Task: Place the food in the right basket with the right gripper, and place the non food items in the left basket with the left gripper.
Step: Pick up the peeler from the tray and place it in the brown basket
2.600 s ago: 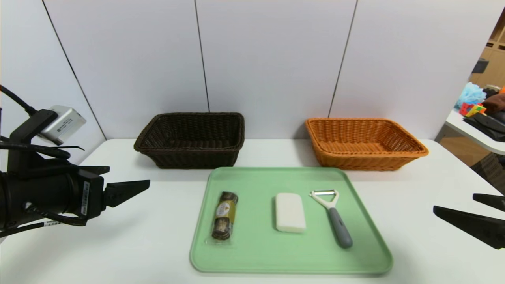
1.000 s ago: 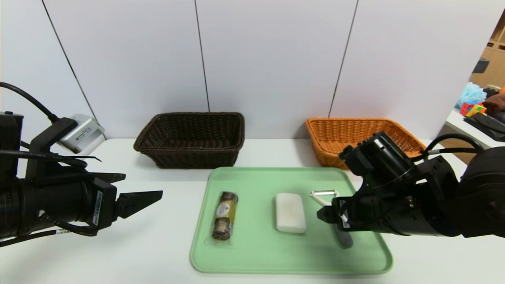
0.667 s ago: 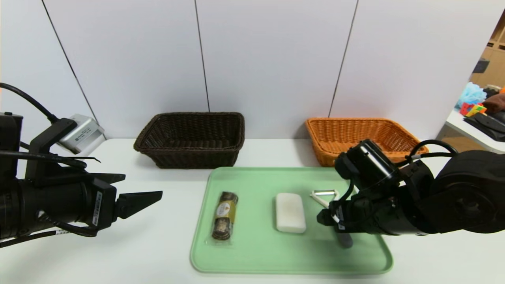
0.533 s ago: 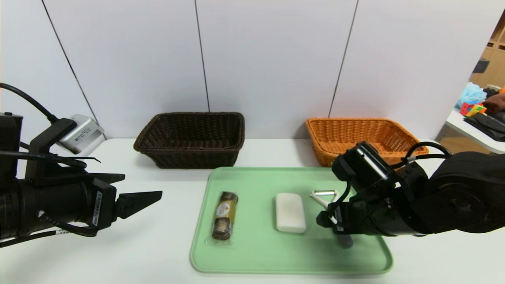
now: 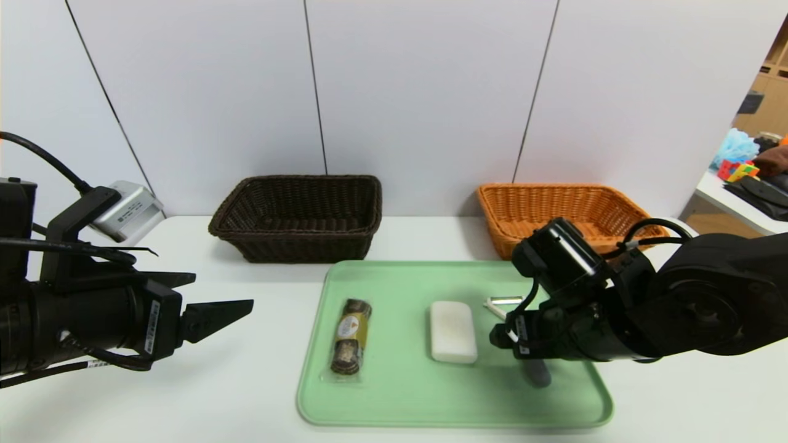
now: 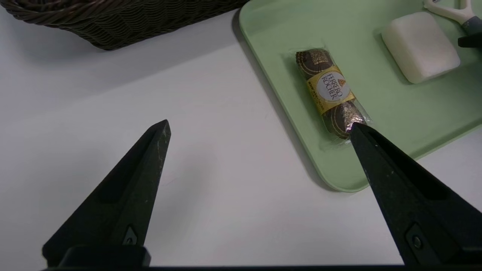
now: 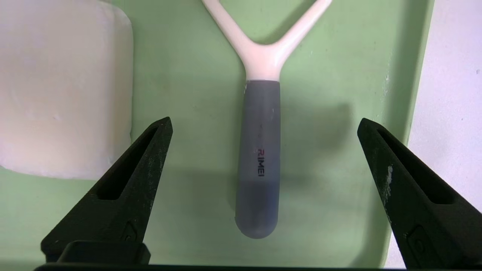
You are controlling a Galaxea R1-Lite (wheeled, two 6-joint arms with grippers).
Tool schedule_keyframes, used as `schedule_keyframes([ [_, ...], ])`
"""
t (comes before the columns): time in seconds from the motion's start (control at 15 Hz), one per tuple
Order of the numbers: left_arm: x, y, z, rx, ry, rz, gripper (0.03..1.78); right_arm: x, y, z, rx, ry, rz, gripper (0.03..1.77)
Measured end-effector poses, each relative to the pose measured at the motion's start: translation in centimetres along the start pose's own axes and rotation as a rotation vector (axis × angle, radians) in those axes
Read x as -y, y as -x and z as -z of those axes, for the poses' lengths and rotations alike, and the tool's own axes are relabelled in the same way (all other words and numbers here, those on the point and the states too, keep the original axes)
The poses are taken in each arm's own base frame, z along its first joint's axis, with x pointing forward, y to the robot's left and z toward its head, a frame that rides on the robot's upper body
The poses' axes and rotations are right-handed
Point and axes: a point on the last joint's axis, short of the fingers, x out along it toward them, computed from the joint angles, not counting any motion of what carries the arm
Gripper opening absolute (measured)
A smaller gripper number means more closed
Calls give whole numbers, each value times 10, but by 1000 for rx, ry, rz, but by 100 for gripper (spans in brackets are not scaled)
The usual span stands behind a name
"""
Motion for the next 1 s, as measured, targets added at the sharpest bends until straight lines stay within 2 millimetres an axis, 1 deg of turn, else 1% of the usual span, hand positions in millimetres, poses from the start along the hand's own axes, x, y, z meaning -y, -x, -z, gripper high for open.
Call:
schedule_keyframes([
  [0.47,0,-1,1,-3,1,0,169,-1,-1,-1,-9,8,4,170],
  [0.8,0,-1,2,-10,3,0,169,0,1,-1,-60,17,29,170],
  [1.0,0,-1,3,-10,3,0,169,-2,-2,-2,-65,13,29,170],
])
